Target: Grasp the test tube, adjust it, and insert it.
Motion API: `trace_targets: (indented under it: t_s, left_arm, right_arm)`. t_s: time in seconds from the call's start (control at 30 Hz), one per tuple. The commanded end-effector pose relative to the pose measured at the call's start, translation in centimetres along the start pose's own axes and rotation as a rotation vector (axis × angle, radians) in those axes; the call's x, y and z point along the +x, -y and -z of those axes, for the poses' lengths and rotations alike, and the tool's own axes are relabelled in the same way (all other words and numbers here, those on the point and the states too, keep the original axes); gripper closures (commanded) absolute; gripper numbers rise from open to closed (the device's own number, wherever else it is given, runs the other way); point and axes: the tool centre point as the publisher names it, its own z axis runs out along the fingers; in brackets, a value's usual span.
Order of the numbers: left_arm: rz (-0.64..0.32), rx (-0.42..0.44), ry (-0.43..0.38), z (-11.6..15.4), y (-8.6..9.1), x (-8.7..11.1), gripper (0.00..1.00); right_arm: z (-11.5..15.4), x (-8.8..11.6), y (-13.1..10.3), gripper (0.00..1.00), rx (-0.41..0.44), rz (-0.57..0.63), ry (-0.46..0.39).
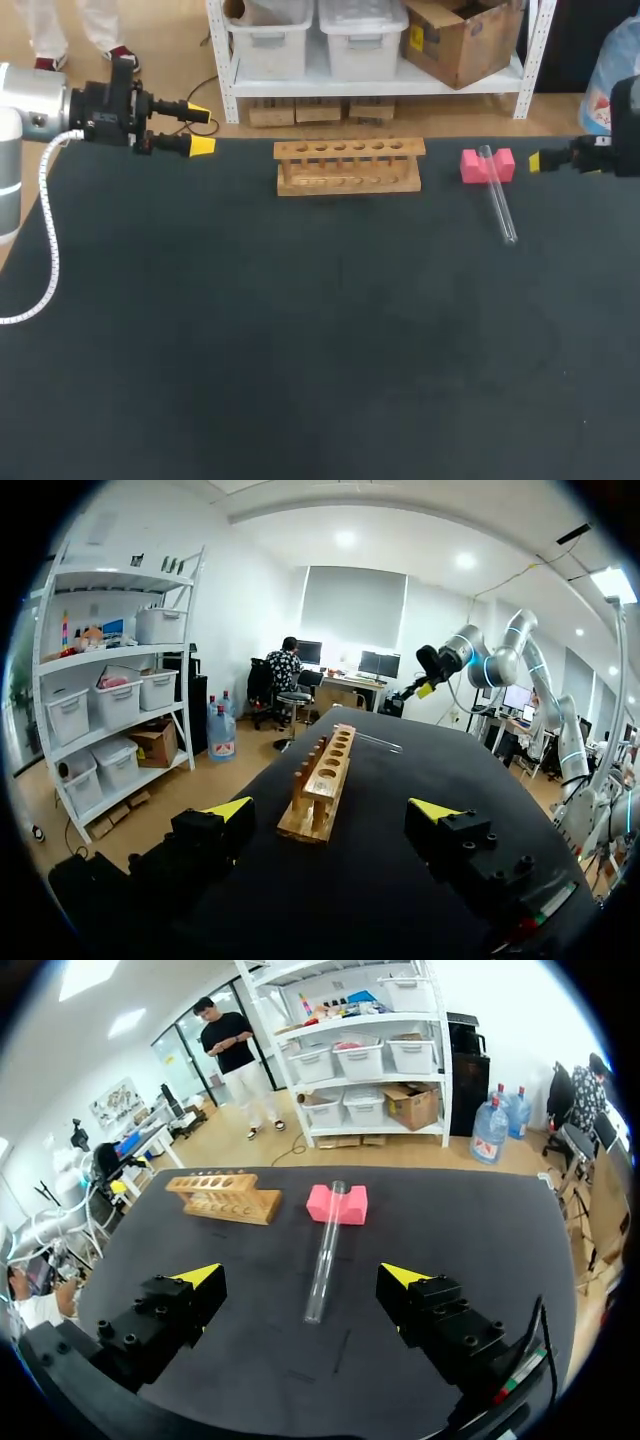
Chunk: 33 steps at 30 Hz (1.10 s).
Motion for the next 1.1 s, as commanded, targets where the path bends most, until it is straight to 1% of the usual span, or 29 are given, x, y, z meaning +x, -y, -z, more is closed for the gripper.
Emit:
trace_targets:
  t_s: [0.03,0.17,0.23,0.3,0.47,0.67,0.8,0.93,1.1]
  left_arm:
    - [-0.002,0.0,0.002,0.0,0.0,0.1,0.0]
    - [-0.002,0.0,0.002,0.0,0.0,0.1,0.0]
    - [-0.002,0.0,0.002,0.0,0.0,0.1,0.0]
    - [-0.002,0.0,0.002,0.0,0.0,0.1,0.0]
    - [-0.002,0.0,0.002,0.0,0.0,0.1,0.0]
    - [-0.002,0.0,0.002,0.0,0.0,0.1,0.0]
    - [-0.002,0.0,0.002,0.0,0.0,0.1,0.0]
    - [-0.002,0.0,0.002,0.0,0.0,0.1,0.0]
    - [-0.002,0.0,0.002,0.0,0.0,0.1,0.0]
  right_arm:
    - [-1.3,-0.1,-0.5,0.0,0.429,0.027,0.038]
    - [-2.6,-0.6,-0.2,0.0,0.507,0.069,0.052]
    - [-3.1,-0.8,-0.3,0.0,0.533,0.084,0.061]
    - [-3.8,-0.9,-0.3,0.0,0.571,0.1,0.053]
    - [-5.3,-1.1,-0.1,0.0,0.611,0.087,0.063]
    - [-7.0,-0.8,0.0,0.0,0.602,0.067,0.075]
    - [-8.5,-0.5,-0.2,0.0,0.604,0.079,0.066]
    - [-9.5,-0.1,0.0,0.0,0.603,0.081,0.058]
    - [-10.7,0.4,0.5,0.0,0.582,0.089,0.057]
